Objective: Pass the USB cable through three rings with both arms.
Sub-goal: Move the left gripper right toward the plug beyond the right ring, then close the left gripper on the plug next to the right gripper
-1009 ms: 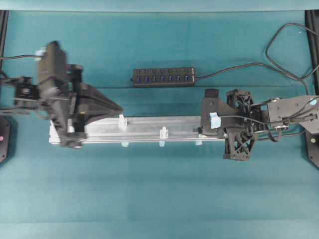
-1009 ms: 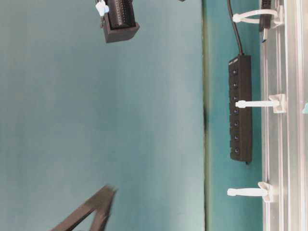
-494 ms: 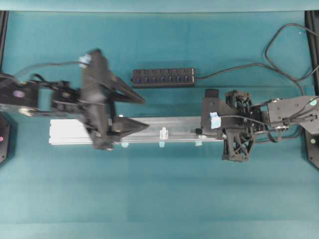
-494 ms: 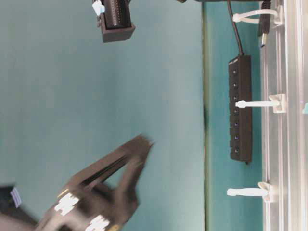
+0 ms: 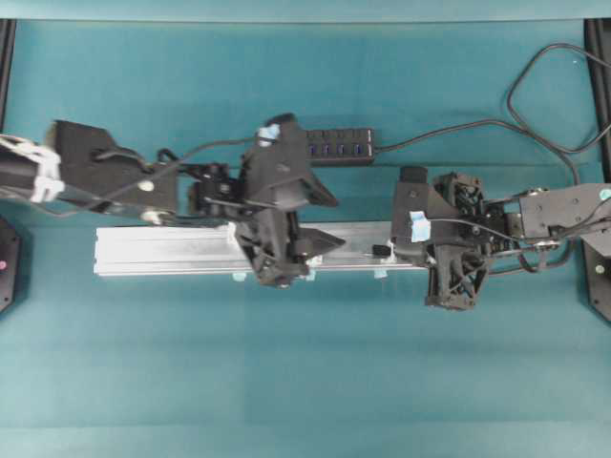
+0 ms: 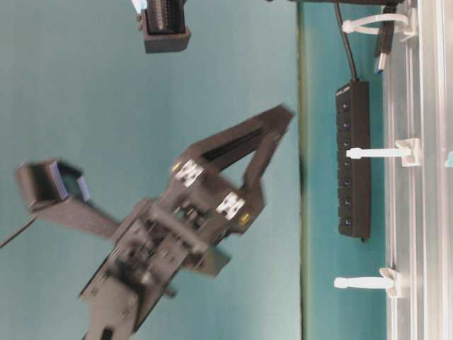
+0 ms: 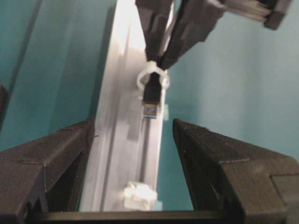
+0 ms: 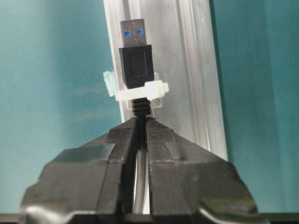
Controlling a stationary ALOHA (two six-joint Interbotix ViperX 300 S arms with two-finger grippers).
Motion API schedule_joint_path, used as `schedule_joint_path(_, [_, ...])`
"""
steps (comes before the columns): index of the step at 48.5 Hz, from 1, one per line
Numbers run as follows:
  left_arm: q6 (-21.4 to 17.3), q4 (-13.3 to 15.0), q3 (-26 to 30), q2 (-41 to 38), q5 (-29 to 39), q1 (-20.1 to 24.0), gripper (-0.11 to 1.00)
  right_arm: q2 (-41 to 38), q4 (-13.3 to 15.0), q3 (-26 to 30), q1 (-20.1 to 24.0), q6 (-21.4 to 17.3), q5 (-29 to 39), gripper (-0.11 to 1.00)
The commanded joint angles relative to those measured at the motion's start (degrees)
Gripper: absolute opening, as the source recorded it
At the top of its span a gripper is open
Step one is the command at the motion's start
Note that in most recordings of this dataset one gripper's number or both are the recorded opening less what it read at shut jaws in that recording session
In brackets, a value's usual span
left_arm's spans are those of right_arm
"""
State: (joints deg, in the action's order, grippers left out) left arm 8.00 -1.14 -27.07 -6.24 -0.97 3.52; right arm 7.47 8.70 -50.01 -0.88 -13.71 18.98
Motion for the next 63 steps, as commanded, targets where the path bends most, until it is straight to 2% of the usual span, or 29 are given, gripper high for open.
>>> schedule_joint_path(1, [-0.09,-0.18,1.93,-1.05,-0.26,-0.18,0.75,0.88,-0.09,0.18,-0.09,-0.62,-0.62,-0.08])
schedule_joint_path(25, [-0.18,-0.18,5.45,-7.21,-0.62,-2.02,0.75,0.88,0.0,0.18,-0.18,-0.62,-2.81,-0.08])
schedule_joint_path(41, [-4.22,-0.09,8.26,-10.46,-0.62,-1.85,0.75,0.88,0.0,0.18,-0.18,-0.62,-2.81,-0.08])
schedule_joint_path(63, [-4.48,-0.09,11.07,-13.62,-0.53,-1.49,0.74,0.88,0.0,0.26,-0.09,-0.62,-2.9,-0.08])
